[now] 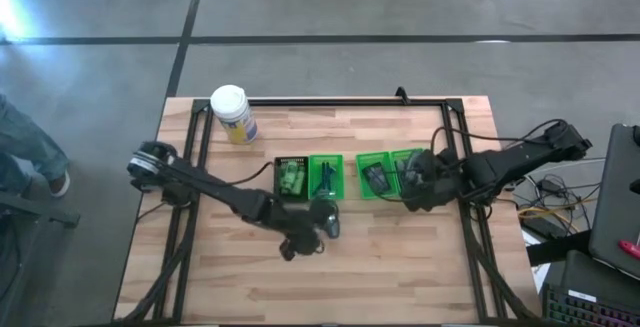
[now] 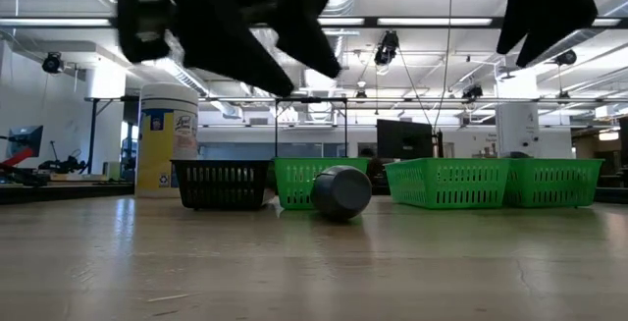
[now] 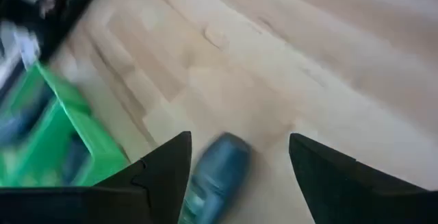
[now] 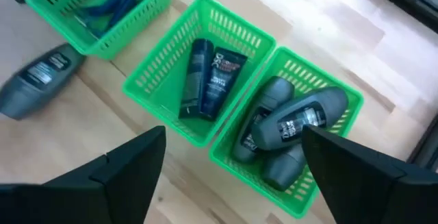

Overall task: Pick & Place Travel size toiletries
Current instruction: Put the black deodorant into the right green bin

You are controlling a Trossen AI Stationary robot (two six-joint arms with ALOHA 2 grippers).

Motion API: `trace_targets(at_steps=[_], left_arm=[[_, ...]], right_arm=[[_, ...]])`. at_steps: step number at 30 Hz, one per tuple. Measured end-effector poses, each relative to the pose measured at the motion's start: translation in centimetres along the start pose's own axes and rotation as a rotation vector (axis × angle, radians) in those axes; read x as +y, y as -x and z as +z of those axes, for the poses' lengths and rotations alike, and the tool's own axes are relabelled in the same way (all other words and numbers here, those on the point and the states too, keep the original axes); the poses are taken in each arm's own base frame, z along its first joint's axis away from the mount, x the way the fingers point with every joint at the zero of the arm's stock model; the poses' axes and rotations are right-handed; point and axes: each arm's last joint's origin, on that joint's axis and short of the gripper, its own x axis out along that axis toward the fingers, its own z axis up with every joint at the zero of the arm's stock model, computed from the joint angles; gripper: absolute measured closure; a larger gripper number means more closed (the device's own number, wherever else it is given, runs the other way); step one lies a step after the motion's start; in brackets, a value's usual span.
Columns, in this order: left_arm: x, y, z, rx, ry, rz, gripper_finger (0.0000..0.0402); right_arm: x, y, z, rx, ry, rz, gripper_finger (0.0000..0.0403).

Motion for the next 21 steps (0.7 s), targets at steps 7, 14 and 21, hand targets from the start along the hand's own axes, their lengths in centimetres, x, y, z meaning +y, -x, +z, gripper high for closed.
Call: trace_targets(at_steps=[7, 14, 21], left_arm=[[1.8, -3.4, -3.2, 0.111, -0.159, -0.049, 0.0152], [4.3, -4.1, -4.0, 0.066, -0.154, -0.101, 0.0152], [3.3, -6.0, -5.0, 0.051, -0.082, -0.267, 0.0152]], right_arm=[[0.3, 1.1, 0.4, -0.012, -0.026, 0.041, 0.0049], [0.5, 1.2, -0.1, -0.006, -0.067, 0.052, 0.0059], [1.1, 0.6, -0.6, 0.008, -0.064, 0.036, 0.0077]])
